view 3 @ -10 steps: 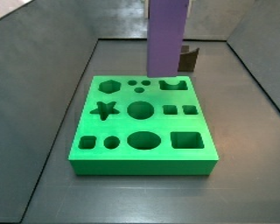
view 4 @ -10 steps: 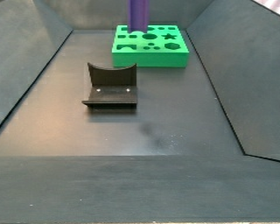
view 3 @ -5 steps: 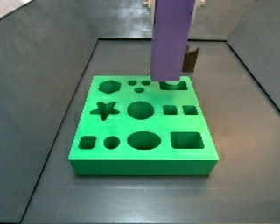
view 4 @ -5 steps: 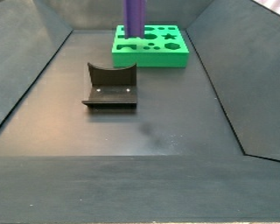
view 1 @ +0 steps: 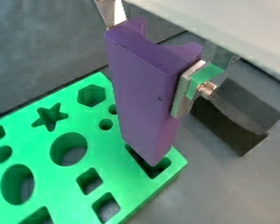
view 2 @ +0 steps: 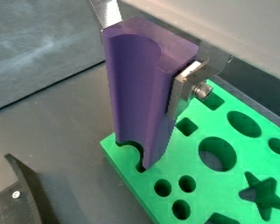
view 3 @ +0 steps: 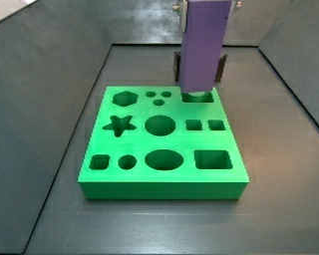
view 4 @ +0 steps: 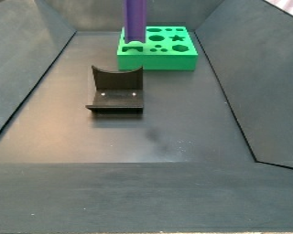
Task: Pick up the arch object. Move up. Rotate the arch object. Move to above the board. Insert the arch object.
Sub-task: Insert the arch object.
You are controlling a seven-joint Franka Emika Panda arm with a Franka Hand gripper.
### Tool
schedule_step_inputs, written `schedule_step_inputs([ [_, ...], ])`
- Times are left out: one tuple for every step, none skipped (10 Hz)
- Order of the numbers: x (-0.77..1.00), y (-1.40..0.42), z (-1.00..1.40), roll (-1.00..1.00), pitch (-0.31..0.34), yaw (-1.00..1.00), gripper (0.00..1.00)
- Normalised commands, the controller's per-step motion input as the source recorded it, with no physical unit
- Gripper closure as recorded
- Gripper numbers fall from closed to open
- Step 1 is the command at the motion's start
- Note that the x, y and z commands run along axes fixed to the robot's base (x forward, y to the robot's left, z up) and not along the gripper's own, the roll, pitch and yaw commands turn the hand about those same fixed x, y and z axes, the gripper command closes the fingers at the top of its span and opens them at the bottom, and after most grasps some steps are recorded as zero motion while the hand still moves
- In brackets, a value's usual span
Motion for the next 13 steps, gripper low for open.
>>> schedule_step_inputs([
  [0.0, 0.0, -0.02, 0.0, 0.0, 0.0, 1.0],
  [0.69, -0.04, -0.17, 0.19, 0.111, -0.25, 1.0],
  [0.66, -0.03, -0.18, 0.2, 0.156, -0.23, 1.0],
  [0.0, 0.0, 0.0, 0.01, 0.0, 0.0, 1.0],
  [0.0, 0.0, -0.03, 0.01, 0.0, 0.0, 1.0],
  [0.12, -0.01, -0.14, 0.09, 0.006, 0.0, 1.0],
  [0.14, 0.0, -0.19, 0.09, 0.014, 0.0, 1.0],
  [0.09, 0.0, -0.23, 0.11, 0.01, 0.0, 1.0],
  [0.05, 0.0, -0.2, 0.09, 0.014, 0.0, 1.0],
  [0.0, 0.0, -0.16, 0.05, 0.0, 0.0, 1.0],
  [0.0, -0.01, -0.1, 0.03, 0.0, 0.0, 1.0],
  [0.05, -0.06, -0.09, 0.09, 0.0, 0.0, 1.0],
  [0.12, -0.05, -0.1, 0.1, 0.027, -0.1, 1.0],
])
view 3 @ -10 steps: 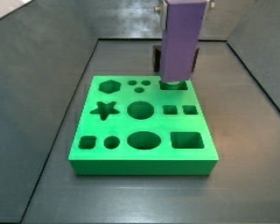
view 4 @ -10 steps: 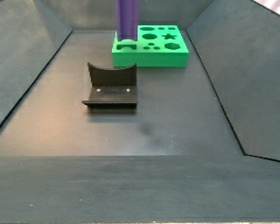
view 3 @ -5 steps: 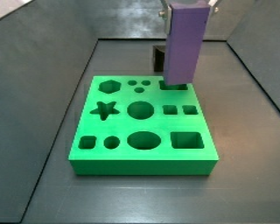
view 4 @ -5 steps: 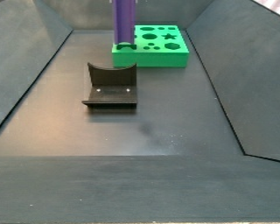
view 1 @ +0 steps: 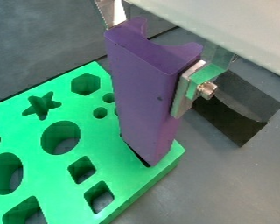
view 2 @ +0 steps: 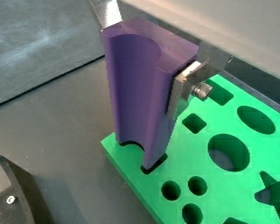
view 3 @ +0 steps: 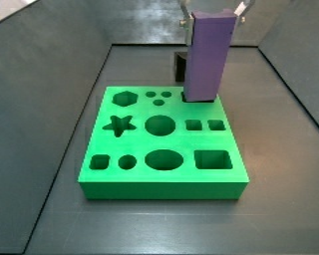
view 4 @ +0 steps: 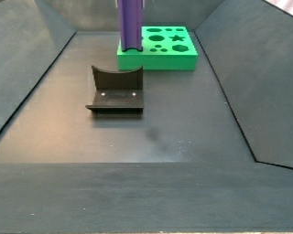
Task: Pick up the arch object. Move up. Rotate the arch object. Move to above the board. Insert the arch object.
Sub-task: Insert the arch object.
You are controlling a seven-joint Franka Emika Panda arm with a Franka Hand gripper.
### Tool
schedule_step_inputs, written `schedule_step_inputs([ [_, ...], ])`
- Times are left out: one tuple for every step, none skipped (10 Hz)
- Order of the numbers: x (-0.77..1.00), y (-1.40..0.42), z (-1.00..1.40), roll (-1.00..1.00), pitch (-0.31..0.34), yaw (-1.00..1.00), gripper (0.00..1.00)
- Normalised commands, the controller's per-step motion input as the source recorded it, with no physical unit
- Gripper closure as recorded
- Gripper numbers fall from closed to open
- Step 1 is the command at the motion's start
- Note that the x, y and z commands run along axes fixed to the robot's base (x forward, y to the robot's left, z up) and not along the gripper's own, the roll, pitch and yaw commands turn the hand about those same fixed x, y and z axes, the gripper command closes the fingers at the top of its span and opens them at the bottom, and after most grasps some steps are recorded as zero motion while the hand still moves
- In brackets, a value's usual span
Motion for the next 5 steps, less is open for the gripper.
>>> schedule_step_inputs([
  [0.11, -0.02, -0.13, 0.11, 0.039, -0.13, 1.0],
  [0.29, -0.03, -0.11, 0.11, 0.056, -0.02, 1.0],
  [0.3, -0.06, -0.09, 0.13, 0.061, -0.02, 1.0],
  [0.28, -0.03, -0.09, 0.13, 0.066, -0.04, 1.0],
  [0.22, 0.0, -0.13, 0.14, 0.063, -0.11, 1.0],
])
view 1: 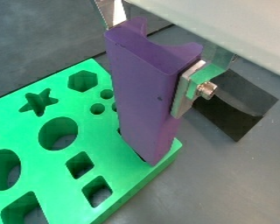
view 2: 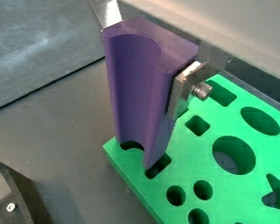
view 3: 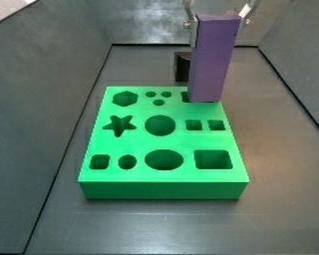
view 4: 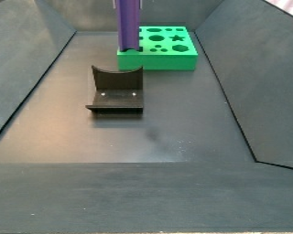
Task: Pick up the arch object. Move up. Rotate the arch object. Move to above the board. Insert the arch object.
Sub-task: Insert the arch object.
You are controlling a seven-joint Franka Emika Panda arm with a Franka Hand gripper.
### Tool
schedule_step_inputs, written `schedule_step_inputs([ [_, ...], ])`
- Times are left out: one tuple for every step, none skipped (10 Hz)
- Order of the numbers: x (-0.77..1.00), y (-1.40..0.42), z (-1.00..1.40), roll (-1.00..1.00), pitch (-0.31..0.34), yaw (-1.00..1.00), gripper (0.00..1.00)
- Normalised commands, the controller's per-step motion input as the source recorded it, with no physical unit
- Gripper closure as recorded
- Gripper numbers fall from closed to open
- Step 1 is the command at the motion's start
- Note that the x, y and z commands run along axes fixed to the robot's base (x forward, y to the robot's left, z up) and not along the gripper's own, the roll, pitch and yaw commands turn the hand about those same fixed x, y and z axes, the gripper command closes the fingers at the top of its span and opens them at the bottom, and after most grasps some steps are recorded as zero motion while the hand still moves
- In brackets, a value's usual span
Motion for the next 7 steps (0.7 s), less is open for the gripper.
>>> schedule_step_inputs([
  [0.02, 0.0, -0.17, 0.13, 0.07, -0.2, 1.0],
  [-0.14, 0.03, -0.13, 0.05, 0.06, -0.3, 1.0],
  [-0.11, 0.03, -0.12, 0.01, 0.037, -0.27, 1.0],
  [0.0, 0.01, -0.13, 0.02, 0.039, -0.24, 1.0],
  [0.0, 0.03, -0.13, 0.02, 0.033, -0.18, 1.0],
  [0.0, 0.01, -0.17, 0.01, 0.016, -0.17, 1.0],
  [0.0, 0.0, -0.14, 0.0, 0.0, -0.15, 1.0],
])
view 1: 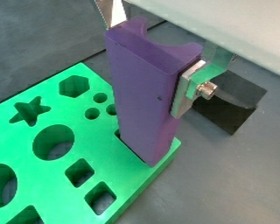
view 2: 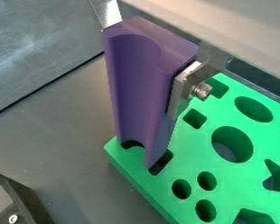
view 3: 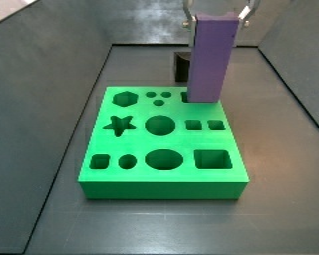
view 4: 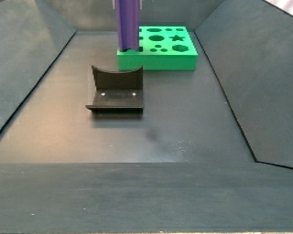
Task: Pick up the arch object. Move up. Rotate the arch object. Move to above the board. Insert the arch object.
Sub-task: Insert the arch object.
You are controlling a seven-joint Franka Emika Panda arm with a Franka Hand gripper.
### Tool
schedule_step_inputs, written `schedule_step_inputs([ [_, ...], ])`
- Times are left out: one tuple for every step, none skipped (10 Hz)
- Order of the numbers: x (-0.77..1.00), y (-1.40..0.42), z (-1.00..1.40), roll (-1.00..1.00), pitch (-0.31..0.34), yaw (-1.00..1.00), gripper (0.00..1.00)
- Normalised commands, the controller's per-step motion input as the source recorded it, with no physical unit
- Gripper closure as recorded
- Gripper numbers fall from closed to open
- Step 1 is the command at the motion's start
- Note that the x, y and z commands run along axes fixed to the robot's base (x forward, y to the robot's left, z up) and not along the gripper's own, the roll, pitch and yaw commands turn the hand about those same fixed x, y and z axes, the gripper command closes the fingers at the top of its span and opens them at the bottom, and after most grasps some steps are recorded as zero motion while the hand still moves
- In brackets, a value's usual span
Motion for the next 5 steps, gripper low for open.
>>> schedule_step_inputs([
  [0.03, 0.0, -0.23, 0.0, 0.0, -0.08, 1.0],
  [0.05, 0.0, -0.28, 0.02, 0.0, -0.01, 1.0],
  [-0.12, 0.06, -0.28, 0.0, 0.0, -0.02, 1.0],
  [-0.15, 0.09, -0.19, 0.0, 0.0, 0.0, 1.0],
  [-0.17, 0.09, -0.06, 0.0, 0.0, 0.0, 1.0],
])
